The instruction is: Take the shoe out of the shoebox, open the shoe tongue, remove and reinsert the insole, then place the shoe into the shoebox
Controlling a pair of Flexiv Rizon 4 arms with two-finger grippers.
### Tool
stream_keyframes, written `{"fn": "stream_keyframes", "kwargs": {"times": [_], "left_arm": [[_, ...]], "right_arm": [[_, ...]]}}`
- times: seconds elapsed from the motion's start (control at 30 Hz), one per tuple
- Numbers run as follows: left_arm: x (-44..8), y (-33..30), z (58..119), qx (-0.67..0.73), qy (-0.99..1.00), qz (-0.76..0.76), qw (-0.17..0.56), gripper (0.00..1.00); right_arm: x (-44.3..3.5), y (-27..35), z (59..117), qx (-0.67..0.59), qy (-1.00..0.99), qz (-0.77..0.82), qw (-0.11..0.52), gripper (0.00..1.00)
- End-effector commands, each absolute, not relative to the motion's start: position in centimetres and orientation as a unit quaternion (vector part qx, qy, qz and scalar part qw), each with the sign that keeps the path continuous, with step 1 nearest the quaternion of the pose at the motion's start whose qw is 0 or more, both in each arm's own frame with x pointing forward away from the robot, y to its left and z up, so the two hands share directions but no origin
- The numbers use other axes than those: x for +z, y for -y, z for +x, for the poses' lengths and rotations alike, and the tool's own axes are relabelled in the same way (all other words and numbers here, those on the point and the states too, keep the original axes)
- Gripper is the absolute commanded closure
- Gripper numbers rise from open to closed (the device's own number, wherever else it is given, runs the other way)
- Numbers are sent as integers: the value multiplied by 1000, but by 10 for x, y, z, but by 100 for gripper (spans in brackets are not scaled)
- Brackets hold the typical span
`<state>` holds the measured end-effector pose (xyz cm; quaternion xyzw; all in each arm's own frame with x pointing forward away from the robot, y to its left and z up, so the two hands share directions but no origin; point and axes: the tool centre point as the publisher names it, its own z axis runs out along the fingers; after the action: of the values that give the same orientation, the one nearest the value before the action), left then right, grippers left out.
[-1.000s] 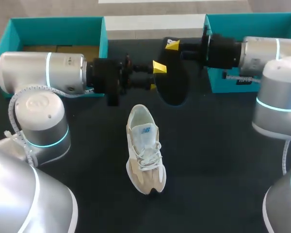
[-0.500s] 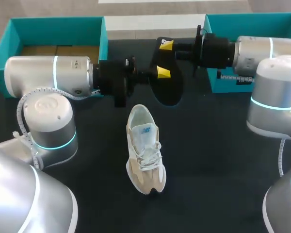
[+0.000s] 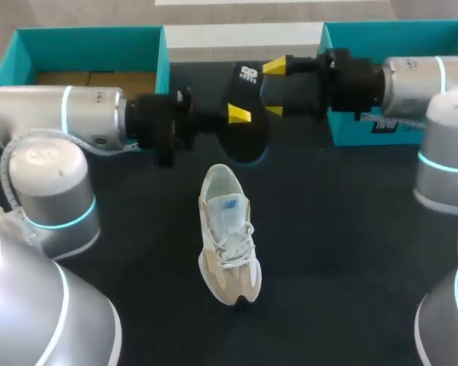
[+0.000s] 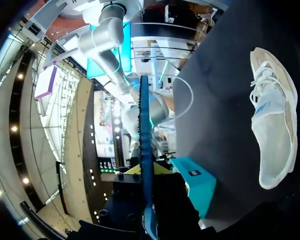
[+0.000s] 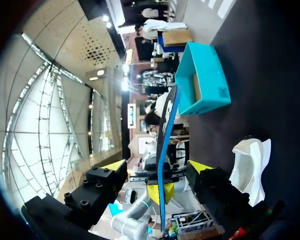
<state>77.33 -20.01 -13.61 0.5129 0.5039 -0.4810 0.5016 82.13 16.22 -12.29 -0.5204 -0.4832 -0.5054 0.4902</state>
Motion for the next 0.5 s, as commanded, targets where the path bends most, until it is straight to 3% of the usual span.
{"fn": "stream_keyframes", "kwargs": {"times": [0.03,0.5], "left_arm": [[-133,180,766,-484,-505,507,503,100],[-132,179,765,-482,-507,507,504,100]], "right_arm": [[-124,-144,824,-495,495,-509,501,0],[-124,-144,824,-495,495,-509,501,0]]}}
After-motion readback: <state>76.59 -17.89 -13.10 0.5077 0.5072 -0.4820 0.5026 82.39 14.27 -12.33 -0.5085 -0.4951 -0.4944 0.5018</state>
